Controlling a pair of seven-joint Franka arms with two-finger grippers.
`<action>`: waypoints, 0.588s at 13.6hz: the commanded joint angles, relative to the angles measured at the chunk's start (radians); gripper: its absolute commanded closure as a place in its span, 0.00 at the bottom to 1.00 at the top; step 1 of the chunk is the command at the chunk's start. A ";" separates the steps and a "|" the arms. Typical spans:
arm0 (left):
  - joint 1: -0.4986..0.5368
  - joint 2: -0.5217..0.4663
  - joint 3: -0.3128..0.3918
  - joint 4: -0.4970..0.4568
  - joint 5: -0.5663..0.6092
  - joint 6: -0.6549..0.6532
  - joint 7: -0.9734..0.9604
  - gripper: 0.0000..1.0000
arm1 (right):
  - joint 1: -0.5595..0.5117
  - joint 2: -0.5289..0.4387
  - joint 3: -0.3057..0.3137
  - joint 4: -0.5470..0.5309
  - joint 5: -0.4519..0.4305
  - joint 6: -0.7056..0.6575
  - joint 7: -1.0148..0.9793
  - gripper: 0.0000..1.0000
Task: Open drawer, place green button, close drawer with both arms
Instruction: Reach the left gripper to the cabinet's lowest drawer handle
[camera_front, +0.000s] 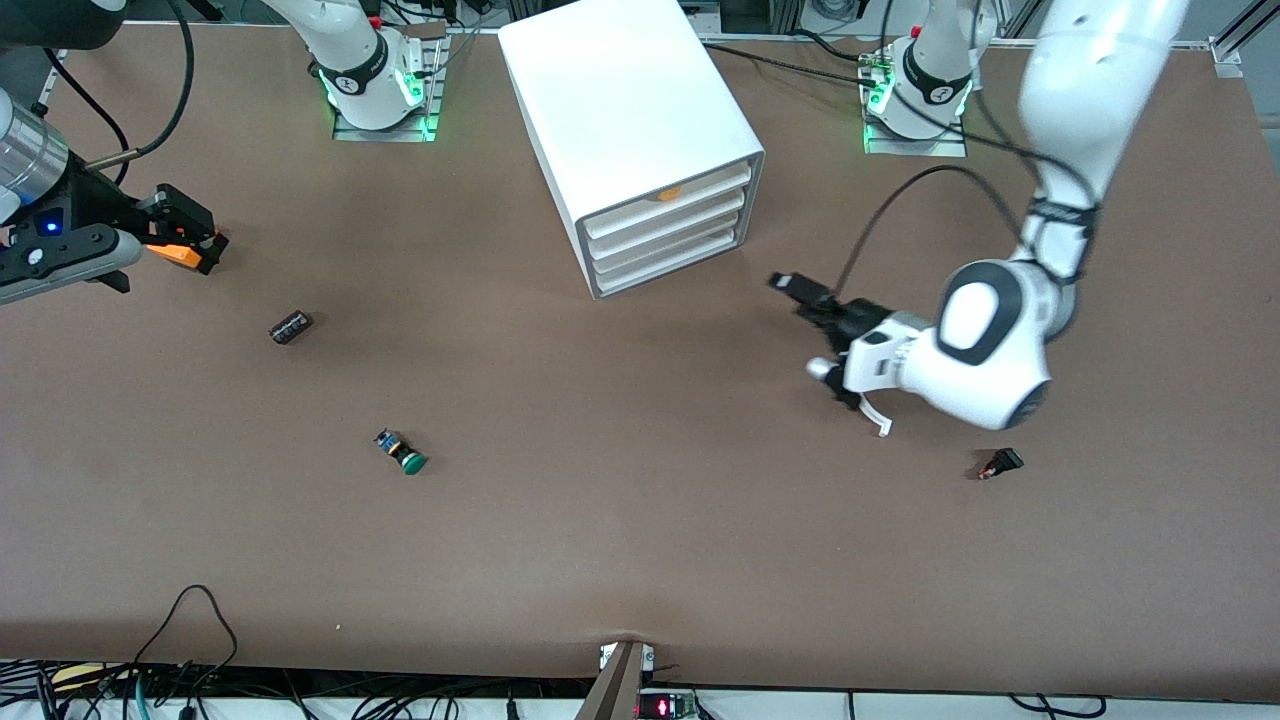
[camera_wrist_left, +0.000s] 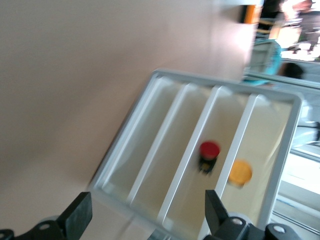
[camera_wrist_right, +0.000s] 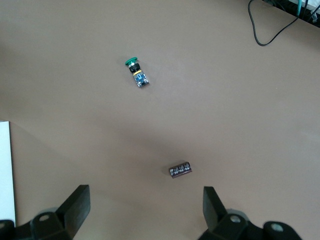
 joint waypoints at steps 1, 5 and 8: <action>-0.082 0.133 0.007 0.036 -0.151 0.065 0.156 0.04 | 0.004 -0.002 0.003 0.012 -0.009 -0.002 0.012 0.00; -0.140 0.216 0.007 0.030 -0.308 0.126 0.292 0.05 | 0.005 -0.002 0.003 0.012 -0.009 -0.005 0.012 0.00; -0.181 0.222 0.006 0.027 -0.351 0.126 0.303 0.08 | 0.005 -0.002 0.003 0.012 -0.009 -0.004 0.012 0.00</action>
